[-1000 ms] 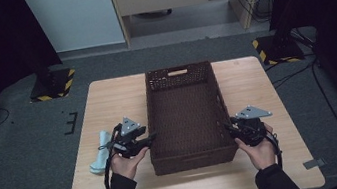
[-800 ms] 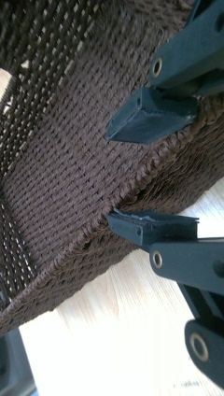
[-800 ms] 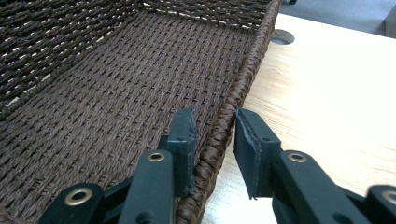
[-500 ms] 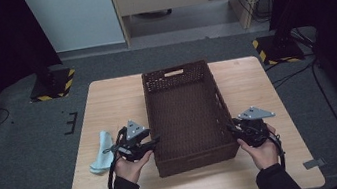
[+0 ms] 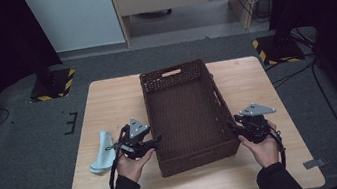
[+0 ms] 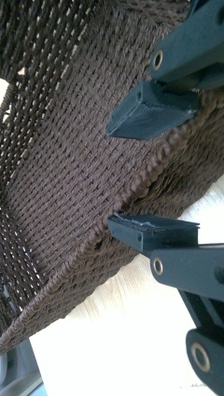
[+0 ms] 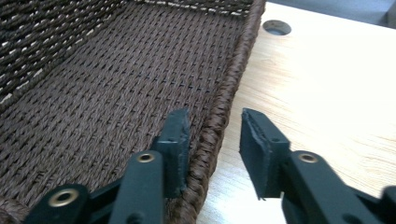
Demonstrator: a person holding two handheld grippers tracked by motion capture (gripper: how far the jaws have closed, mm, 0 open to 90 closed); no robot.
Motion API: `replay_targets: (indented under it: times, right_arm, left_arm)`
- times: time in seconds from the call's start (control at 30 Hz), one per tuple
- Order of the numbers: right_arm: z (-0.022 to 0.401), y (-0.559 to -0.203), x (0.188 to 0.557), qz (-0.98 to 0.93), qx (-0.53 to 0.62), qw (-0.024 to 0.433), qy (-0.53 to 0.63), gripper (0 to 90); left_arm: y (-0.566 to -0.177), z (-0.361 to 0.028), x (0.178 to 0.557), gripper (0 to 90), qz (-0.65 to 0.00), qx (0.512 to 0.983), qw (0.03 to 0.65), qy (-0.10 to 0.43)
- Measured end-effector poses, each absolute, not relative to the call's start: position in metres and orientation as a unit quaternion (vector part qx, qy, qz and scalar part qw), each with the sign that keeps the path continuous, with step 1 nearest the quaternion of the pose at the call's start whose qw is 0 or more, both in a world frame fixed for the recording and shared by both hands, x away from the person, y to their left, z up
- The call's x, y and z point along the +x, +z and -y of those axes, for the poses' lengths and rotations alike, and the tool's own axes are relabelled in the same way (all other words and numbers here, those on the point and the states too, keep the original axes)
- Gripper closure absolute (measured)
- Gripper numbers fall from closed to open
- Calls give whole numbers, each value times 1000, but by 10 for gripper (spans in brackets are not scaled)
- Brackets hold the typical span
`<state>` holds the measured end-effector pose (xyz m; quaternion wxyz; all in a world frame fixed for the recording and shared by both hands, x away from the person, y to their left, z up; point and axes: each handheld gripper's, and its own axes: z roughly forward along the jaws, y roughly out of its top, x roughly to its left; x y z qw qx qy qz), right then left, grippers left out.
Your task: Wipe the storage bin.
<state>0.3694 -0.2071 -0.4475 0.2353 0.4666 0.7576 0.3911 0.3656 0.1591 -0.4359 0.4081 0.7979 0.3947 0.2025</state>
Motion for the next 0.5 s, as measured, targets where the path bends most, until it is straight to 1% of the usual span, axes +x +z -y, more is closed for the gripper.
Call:
replay_targets:
  times: [0.07,0.13,0.17,0.27,0.37,0.43,0.5]
  right_arm:
    - [208,-445,367,-752,469,240,396,581]
    - [210,-441,362,-748,469,247,400,593]
    - [210,-439,360,-748,470,250,396,635]
    - [209,-439,357,-754,475,239,386,756]
    - [207,-439,359,-753,477,250,377,781]
    - [208,-439,361,-751,479,254,376,790]
    - [209,-441,365,-748,481,260,377,801]
  left_arm:
    - [-437,-158,364,488,-397,798,405,203]
    - [-437,-157,361,488,-398,796,408,203]
    - [-437,-157,361,487,-399,796,408,202]
    - [-436,-156,358,478,-397,797,411,196]
    - [-433,-156,358,479,-389,800,416,187]
    - [-428,-157,358,501,-387,796,423,194]
    - [-426,-156,360,497,-391,792,425,200]
